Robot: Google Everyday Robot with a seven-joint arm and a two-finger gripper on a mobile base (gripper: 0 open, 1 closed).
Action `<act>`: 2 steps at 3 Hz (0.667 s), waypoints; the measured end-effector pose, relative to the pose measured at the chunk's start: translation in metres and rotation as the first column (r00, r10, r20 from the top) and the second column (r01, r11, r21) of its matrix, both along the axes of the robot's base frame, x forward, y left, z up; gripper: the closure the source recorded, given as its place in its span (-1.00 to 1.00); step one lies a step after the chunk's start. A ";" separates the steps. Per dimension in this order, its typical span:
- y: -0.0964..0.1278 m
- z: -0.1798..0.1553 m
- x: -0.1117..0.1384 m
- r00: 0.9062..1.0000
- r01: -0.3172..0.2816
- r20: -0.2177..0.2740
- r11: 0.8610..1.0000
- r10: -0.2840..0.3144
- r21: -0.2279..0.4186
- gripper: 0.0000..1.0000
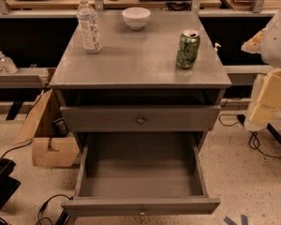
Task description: Close middle drawer
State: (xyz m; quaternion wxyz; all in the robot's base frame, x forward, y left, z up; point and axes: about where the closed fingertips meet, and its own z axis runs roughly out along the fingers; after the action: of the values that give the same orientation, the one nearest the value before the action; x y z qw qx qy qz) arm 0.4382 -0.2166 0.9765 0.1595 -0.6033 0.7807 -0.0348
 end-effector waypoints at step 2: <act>0.002 -0.019 0.000 1.000 -0.024 0.020 0.999 0.023 0.048 -1.00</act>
Offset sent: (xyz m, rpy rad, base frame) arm -0.0015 0.0052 -0.0642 0.1577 -0.0437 0.0788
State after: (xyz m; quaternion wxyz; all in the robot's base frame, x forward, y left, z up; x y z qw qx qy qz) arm 0.4377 -0.2145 0.9580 0.1817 -0.6082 0.7724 -0.0199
